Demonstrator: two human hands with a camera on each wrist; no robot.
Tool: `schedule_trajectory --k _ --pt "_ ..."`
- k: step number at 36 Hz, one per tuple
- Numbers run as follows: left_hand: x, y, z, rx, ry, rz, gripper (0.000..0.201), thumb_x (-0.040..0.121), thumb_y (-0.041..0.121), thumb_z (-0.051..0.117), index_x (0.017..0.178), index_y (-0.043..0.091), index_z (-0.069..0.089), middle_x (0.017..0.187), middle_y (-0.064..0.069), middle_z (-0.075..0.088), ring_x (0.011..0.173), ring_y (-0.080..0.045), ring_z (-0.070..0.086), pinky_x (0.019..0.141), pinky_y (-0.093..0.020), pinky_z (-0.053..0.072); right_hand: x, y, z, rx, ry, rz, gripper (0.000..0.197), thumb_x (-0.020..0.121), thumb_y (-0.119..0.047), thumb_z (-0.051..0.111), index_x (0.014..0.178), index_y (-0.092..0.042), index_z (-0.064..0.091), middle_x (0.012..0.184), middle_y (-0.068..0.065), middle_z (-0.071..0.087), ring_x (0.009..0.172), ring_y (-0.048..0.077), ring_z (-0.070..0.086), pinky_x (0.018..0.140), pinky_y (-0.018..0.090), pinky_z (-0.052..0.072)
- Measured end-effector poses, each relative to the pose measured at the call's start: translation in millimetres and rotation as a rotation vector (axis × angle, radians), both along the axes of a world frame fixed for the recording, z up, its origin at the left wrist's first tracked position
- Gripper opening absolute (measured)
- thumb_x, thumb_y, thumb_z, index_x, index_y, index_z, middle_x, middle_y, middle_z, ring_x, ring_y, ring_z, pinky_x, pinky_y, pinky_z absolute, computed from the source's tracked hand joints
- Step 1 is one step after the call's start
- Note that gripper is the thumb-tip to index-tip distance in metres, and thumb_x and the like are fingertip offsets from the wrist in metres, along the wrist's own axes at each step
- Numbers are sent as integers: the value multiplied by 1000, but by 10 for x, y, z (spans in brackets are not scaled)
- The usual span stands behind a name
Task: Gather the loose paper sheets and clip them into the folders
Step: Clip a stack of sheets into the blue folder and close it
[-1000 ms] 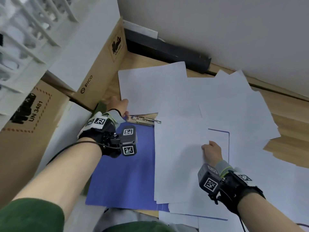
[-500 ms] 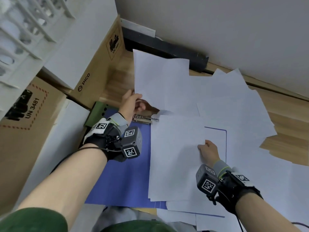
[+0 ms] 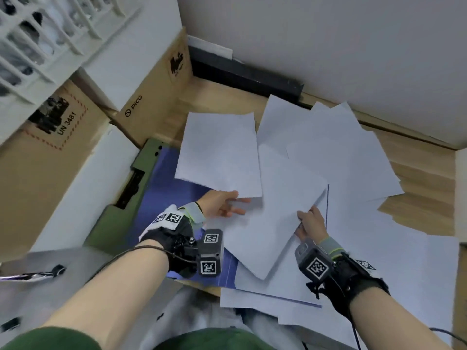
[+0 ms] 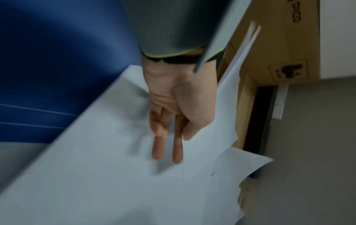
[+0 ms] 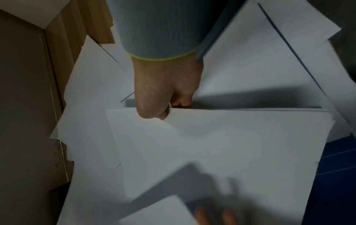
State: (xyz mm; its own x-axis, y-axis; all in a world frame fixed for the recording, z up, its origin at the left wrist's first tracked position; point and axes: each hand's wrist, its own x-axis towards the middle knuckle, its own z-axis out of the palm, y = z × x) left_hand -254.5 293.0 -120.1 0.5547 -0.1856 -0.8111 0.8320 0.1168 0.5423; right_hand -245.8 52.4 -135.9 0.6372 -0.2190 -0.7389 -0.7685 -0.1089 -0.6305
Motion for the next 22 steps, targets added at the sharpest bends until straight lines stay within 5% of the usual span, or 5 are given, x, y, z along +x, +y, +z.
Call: schedule_trajectory --k 4,7,14,19,22 --pt "-347 -302 -12 13 83 -240 40 101 32 35 119 7 61 91 -1 71 47 -5 51 54 -14 38 -139 -162 -48 109 8 -84 23 96 6 38 111 -10 44 92 11 53 66 17 49 58 26 46" --pt "-552 -437 -111 6 86 -265 34 101 31 37 112 9 60 121 0 66 51 -4 58 54 -13 42 -212 -243 -63 149 13 -76 31 96 7 38 83 -20 44 78 1 45 62 13 48 47 19 48" --pt "-963 -613 -219 -3 109 -420 34 102 22 37 122 -1 51 120 -3 65 69 -8 70 59 -16 51 -454 -400 -20 195 89 19 37 95 8 35 67 -16 35 34 -7 35 25 5 31 38 16 31" --pt "-1036 -714 -90 71 100 -544 37 102 22 35 117 -4 57 60 11 71 52 -2 63 61 -14 48 -560 -450 80 209 96 20 31 96 8 34 77 -15 42 79 4 47 67 16 50 47 20 51" --pt "-1064 -726 -114 95 104 -634 40 100 26 39 109 -1 66 65 1 71 62 -11 62 66 -16 49 -598 -521 95 218 103 -12 26 98 2 36 79 -13 45 81 5 49 69 17 51 50 22 52"
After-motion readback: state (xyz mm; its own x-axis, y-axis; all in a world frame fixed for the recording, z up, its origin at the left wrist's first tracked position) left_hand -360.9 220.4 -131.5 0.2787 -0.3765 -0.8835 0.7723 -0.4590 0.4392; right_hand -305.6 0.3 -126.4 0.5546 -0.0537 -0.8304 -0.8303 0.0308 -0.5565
